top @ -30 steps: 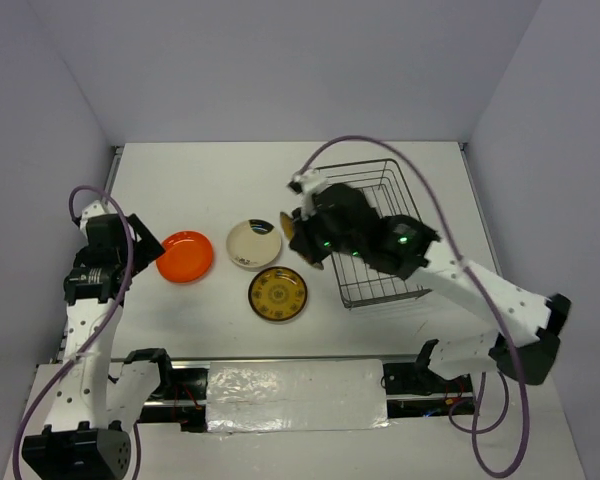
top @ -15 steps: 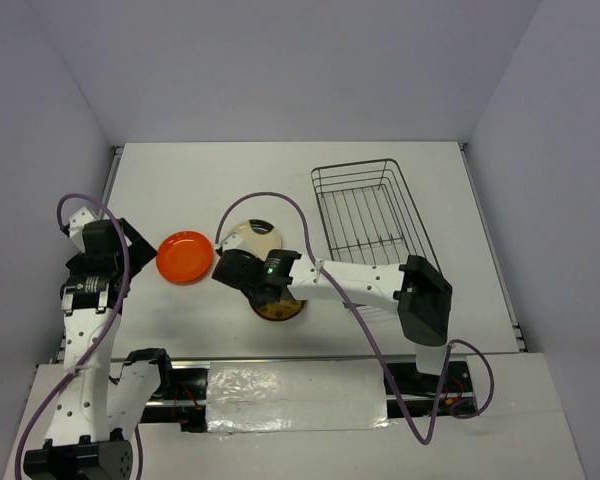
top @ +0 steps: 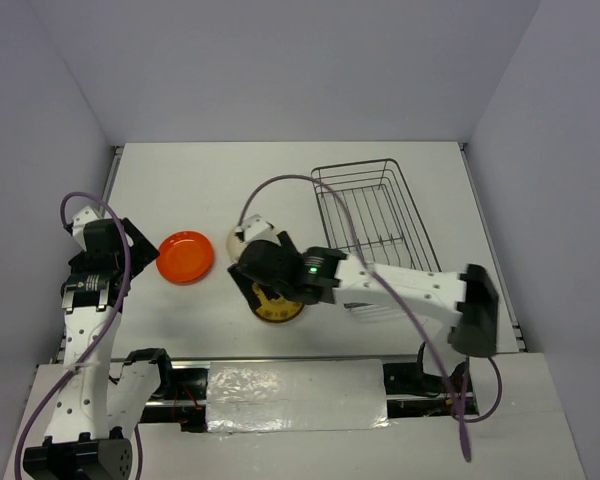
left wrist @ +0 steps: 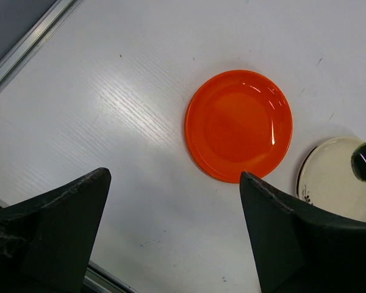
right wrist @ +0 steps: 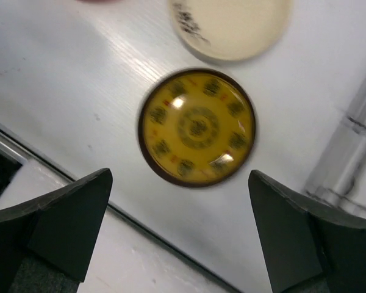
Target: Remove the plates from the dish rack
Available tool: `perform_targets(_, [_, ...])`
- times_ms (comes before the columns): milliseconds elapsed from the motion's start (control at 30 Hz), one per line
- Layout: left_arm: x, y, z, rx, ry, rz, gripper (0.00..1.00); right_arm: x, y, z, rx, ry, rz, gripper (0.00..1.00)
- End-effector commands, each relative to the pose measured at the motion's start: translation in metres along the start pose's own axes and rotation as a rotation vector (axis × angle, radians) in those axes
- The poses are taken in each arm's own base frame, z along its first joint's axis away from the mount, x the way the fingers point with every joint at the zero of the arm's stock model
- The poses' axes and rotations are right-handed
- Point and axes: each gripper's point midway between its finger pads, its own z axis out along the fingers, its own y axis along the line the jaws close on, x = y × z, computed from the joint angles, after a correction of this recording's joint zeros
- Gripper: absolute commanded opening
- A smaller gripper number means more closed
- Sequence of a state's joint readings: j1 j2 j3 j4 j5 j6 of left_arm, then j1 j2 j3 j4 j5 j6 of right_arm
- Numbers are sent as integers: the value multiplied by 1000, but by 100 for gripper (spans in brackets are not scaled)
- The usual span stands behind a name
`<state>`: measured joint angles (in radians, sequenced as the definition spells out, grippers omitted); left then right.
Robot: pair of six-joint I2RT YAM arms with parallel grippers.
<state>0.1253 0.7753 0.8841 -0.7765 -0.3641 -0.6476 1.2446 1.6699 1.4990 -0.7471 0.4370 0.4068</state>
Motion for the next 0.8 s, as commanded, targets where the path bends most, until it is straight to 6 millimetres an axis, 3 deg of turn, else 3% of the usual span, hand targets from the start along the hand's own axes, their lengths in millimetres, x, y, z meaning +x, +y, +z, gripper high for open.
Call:
perform_targets(0, [-14, -14, -4, 66, -35, 27, 99, -24, -50, -55, 39, -206, 169, 100])
perform_targets(33, [-13, -16, -4, 80, -32, 32, 99, -23, -61, -62, 46, -239, 205, 100])
perform_targets(67, [-13, -18, -5, 93, -34, 36, 100, -29, -86, -85, 52, -312, 273, 100])
perform_targets(100, [-15, -19, -6, 105, -42, 43, 99, -12, -107, -81, 113, -318, 290, 100])
perform_targets(133, [-15, -22, -7, 121, -43, 49, 99, -9, -123, -90, 144, -347, 324, 100])
perform_targets(167, [-14, -27, -9, 154, -39, 56, 100, 2, -154, -103, 202, -381, 378, 100])
perform_targets(267, [-16, -39, -15, 230, -40, 91, 99, 21, -210, -133, 332, -438, 444, 100])
perform_targets(367, [-19, -45, -21, 270, -47, 111, 99, 43, -251, -169, 498, -469, 470, 100])
perform_targets(467, [-25, -46, -30, 285, -63, 145, 100, 59, -278, -203, 619, -500, 505, 100])
perform_targets(567, [-34, -29, -42, 224, -106, 156, 99, 69, -290, -228, 638, -538, 533, 100])
perform_targets(767, [-35, -11, -80, 251, -192, 127, 100, 81, -286, -246, 525, -581, 570, 100])
